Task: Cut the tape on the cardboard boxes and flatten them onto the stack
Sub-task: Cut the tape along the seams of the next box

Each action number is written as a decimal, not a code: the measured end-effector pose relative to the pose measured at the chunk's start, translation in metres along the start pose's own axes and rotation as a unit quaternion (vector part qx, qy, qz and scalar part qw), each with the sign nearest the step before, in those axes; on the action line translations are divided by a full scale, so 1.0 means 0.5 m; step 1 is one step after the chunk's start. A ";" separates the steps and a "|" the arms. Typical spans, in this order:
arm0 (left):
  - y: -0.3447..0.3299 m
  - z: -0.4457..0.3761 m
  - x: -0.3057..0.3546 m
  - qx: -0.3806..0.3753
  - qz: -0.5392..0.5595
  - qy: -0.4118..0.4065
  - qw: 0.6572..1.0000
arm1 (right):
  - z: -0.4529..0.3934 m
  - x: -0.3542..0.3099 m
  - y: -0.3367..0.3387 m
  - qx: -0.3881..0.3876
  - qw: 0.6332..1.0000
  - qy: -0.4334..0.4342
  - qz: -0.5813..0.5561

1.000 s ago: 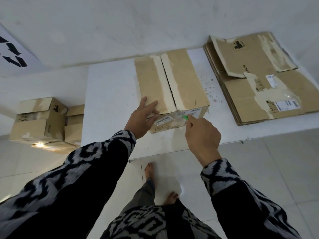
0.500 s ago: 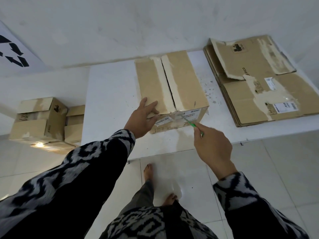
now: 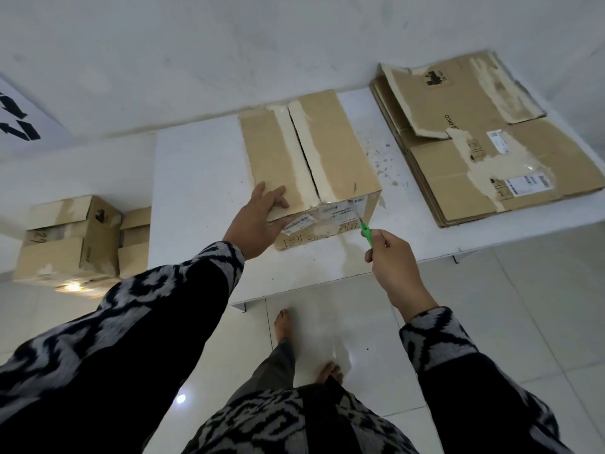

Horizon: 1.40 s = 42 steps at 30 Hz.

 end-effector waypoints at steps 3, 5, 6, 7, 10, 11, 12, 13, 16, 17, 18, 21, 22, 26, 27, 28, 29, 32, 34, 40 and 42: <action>0.000 -0.001 0.002 0.002 -0.008 0.000 1.000 | 0.000 -0.004 0.003 0.005 1.000 0.008 0.001; 0.000 -0.001 0.002 0.003 -0.006 0.002 1.000 | 0.002 -0.006 0.003 0.005 1.000 0.013 0.002; 0.000 -0.001 0.002 0.004 -0.003 0.003 1.000 | 0.003 -0.008 0.002 0.005 1.000 0.015 0.002; -0.001 0.000 0.001 0.004 -0.001 0.003 1.000 | 0.002 -0.010 0.001 0.004 1.000 0.017 0.001; -0.001 -0.001 -0.002 0.005 -0.006 0.003 1.000 | -0.003 -0.018 -0.007 0.000 1.000 0.020 -0.002; 0.000 -0.002 -0.002 0.005 -0.010 0.003 1.000 | -0.007 -0.023 -0.011 -0.001 1.000 0.020 -0.001; 0.001 -0.003 -0.002 0.005 -0.014 0.004 1.000 | -0.012 -0.029 -0.017 -0.003 1.000 0.019 0.002; 0.002 -0.004 -0.002 0.005 -0.018 0.004 1.000 | -0.017 -0.037 -0.024 -0.007 1.000 0.018 0.008; 0.000 -0.008 -0.001 0.005 -0.033 0.003 0.999 | -0.026 -0.058 -0.043 -0.020 0.999 0.022 0.029; -0.001 -0.008 -0.003 0.005 -0.036 0.006 0.999 | -0.026 -0.060 -0.047 -0.019 0.999 0.025 0.038; -0.002 -0.008 -0.006 0.006 -0.039 0.008 0.999 | -0.024 -0.059 -0.048 -0.015 0.998 0.026 0.051; -0.003 -0.008 -0.008 0.015 -0.043 0.007 0.999 | -0.030 -0.065 -0.060 -0.007 0.997 0.026 0.074; -0.003 -0.008 -0.009 0.017 -0.041 0.007 0.999 | -0.033 -0.069 -0.067 -0.008 0.997 0.024 0.073; -0.006 -0.009 -0.013 0.010 -0.035 0.010 0.999 | -0.027 -0.067 -0.084 -0.014 0.996 0.025 0.089; -0.005 -0.009 -0.015 0.012 -0.034 0.011 0.999 | -0.023 -0.062 -0.085 -0.011 0.996 0.023 0.087; -0.005 -0.009 -0.016 0.015 -0.031 0.013 0.999 | -0.023 -0.057 -0.087 -0.009 0.996 0.022 0.084; -0.005 -0.009 -0.018 0.016 -0.029 0.014 0.999 | -0.024 -0.058 -0.090 -0.007 0.997 0.022 0.080; -0.007 -0.009 -0.019 0.014 -0.024 0.012 1.000 | -0.022 -0.073 -0.094 -0.020 0.997 0.019 0.075; -0.005 -0.009 -0.016 0.011 -0.021 0.008 1.000 | 0.001 -0.065 -0.076 -0.031 0.995 0.025 0.089; 0.010 0.001 -0.016 -0.003 -0.005 -0.036 0.999 | 0.001 -0.139 0.019 0.078 0.949 0.174 0.250; 0.014 0.005 -0.019 -0.002 -0.018 -0.036 0.999 | -0.067 -0.189 0.007 0.034 0.907 0.226 0.354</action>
Point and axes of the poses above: each hand's wrist, its own z-axis away from the middle knuckle, its own y-axis out of the back of the hand, x = y × z, the point moved 8 cm from there along -z, towards the middle knuckle, and after that the axes turned 1 degree about y, right-handed, at the moved point
